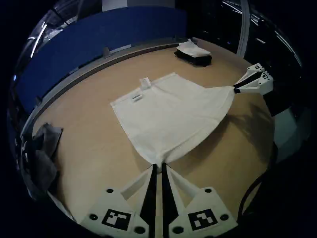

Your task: Fold towel

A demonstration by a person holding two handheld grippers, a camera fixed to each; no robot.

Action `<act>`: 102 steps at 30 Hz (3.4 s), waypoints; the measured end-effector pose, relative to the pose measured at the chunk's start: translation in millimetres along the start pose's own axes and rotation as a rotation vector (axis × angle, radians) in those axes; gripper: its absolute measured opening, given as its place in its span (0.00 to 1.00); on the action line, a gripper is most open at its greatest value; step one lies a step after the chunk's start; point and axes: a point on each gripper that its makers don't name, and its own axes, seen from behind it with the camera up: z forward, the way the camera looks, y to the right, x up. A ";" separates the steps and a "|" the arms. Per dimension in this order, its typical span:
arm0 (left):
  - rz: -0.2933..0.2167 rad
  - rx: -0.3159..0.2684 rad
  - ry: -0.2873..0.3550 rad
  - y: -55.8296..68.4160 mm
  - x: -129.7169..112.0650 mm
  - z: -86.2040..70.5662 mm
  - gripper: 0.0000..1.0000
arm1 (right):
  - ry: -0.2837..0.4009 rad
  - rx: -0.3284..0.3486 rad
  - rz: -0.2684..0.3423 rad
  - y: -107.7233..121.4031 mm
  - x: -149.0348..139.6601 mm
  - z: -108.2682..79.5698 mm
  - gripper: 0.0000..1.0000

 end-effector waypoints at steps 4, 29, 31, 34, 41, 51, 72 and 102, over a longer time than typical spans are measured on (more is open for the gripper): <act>-0.020 0.010 0.021 -1.6 9.8 -11.5 0.08 | 0.023 -0.002 0.010 1.2 10.0 -9.8 0.06; -0.044 0.037 0.098 -2.0 50.8 -62.3 0.08 | 0.103 -0.016 0.039 4.9 42.1 -56.7 0.06; -0.046 0.038 0.103 -2.0 52.8 -65.4 0.08 | 0.107 -0.015 0.039 4.7 43.4 -59.4 0.06; -0.048 0.039 0.109 -1.8 55.3 -69.3 0.08 | 0.112 -0.013 0.040 4.3 45.5 -62.8 0.06; -0.046 0.044 0.115 -1.3 58.2 -74.9 0.08 | 0.127 -0.012 0.043 4.0 51.6 -69.6 0.06; -0.052 0.042 0.115 -0.3 56.5 -75.1 0.08 | 0.125 -0.013 0.041 1.9 48.2 -69.3 0.06; -0.070 0.050 0.089 -5.1 52.8 -47.8 0.08 | 0.081 -0.021 0.059 12.1 36.9 -44.1 0.06; -0.064 0.063 0.018 -40.9 57.6 48.4 0.08 | -0.025 -0.037 0.133 56.6 28.9 38.6 0.06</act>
